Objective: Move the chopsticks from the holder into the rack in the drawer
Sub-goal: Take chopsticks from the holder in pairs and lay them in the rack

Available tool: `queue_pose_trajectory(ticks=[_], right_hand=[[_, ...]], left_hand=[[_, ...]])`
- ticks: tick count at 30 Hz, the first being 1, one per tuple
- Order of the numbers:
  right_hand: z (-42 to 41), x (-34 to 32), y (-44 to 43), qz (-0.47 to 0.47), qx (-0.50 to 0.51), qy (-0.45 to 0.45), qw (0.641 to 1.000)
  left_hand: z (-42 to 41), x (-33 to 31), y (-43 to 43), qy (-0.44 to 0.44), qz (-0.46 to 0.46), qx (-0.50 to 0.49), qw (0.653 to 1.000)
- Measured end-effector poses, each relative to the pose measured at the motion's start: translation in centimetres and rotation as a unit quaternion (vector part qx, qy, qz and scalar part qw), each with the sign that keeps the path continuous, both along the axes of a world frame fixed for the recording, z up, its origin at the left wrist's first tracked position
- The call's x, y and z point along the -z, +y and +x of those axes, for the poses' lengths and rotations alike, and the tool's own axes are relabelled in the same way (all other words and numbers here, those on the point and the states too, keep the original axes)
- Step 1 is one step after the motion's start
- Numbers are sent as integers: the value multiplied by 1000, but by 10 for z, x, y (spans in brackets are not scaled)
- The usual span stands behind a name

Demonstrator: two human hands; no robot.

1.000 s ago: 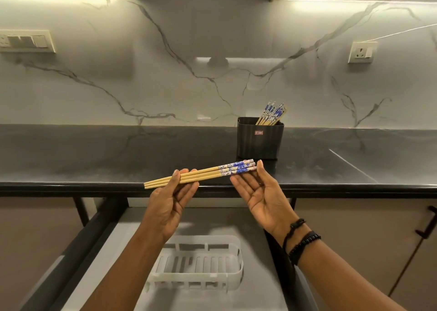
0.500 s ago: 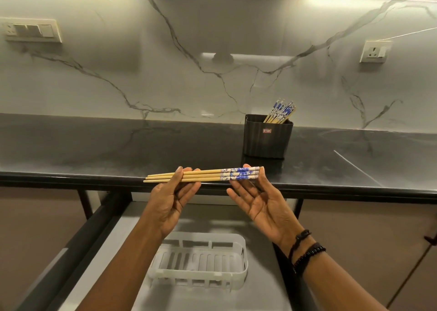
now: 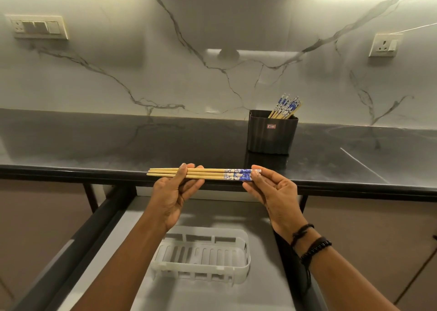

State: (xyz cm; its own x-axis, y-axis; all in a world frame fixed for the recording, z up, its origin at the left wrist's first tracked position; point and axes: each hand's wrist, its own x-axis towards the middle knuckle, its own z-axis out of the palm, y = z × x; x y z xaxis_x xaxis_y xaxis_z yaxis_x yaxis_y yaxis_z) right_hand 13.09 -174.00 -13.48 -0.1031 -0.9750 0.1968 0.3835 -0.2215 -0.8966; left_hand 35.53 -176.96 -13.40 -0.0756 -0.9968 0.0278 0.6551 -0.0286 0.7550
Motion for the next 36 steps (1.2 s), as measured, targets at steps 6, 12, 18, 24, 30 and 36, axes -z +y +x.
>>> queue_pose_trajectory(ticks=[6,12,18,24,30,36], right_hand=[[-5,-1,-1,19,-42,-9,999],[-5,-3,-1,24,-115,-126,985],[-1,3,-3,39,-140,-176,974],[1,5,0,53,-165,-202,964],[-1,2,1,41,-132,-165,977],[-4,-1,-1,8,-72,-25,997]], left_hand=[[2,0,1,9,-3,7,1000],[4,-2,1,17,-6,8,1000],[4,-3,4,31,-2,26,999],[4,-2,4,29,-4,36,999],[5,0,3,21,-14,26,999],[3,0,4,-4,-11,8,1000]])
